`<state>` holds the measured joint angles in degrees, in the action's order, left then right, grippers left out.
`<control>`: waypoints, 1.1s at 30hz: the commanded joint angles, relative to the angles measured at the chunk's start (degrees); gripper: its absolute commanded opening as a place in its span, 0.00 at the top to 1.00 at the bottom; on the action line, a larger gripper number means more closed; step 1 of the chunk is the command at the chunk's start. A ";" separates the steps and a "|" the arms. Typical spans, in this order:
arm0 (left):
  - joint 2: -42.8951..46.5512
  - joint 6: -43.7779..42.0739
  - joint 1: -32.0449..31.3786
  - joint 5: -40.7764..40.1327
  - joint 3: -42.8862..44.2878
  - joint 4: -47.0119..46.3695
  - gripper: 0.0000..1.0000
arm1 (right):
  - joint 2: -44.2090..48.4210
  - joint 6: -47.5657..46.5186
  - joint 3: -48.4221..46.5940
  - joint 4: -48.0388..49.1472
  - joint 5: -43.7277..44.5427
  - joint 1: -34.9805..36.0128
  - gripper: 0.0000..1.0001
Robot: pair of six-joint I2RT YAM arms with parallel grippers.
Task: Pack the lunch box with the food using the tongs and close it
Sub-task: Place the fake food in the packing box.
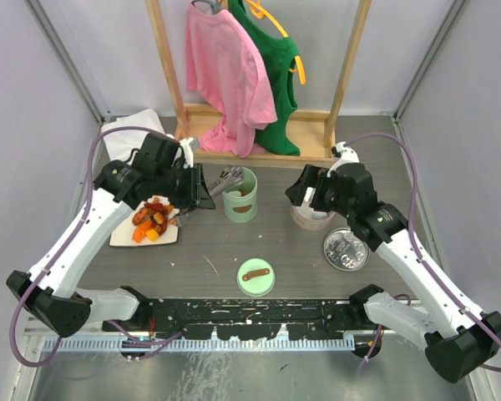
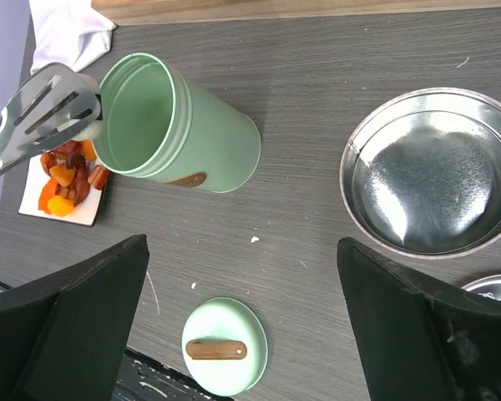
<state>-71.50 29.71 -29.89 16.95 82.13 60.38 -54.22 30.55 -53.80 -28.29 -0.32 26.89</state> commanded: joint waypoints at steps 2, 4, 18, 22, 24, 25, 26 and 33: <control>-3.41 -0.84 -3.67 -5.41 4.93 -1.01 0.73 | 2.25 0.71 -1.10 2.63 0.05 -0.17 0.00; -4.50 -0.60 -4.66 -6.88 5.31 -0.71 0.74 | 2.36 0.72 -1.12 2.65 0.10 -0.16 0.00; -8.06 0.69 -6.67 -7.46 5.04 -1.90 0.68 | 3.42 0.69 -0.61 3.07 0.91 -0.14 0.00; -8.29 0.78 -6.76 -7.15 4.65 -2.27 0.66 | 3.41 0.76 -0.38 3.15 1.42 -0.17 0.00; -8.53 0.78 -6.85 -7.04 4.76 -2.30 0.65 | 3.18 0.76 -0.35 3.16 1.57 -0.15 0.00; -8.49 0.78 -6.84 -6.88 4.95 -2.29 0.65 | 3.07 0.67 -0.48 3.16 1.56 -0.15 0.00; -8.50 0.83 -6.85 -6.70 5.02 -2.38 0.64 | 2.91 0.61 -0.53 3.17 1.55 -0.13 0.00; -6.90 0.82 -6.85 -8.22 5.38 -2.41 0.58 | 2.51 0.57 -0.43 3.16 1.63 -0.17 0.00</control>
<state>-80.42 30.65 -36.38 9.69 84.84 60.77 -51.99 30.57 -53.78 -27.88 0.19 26.89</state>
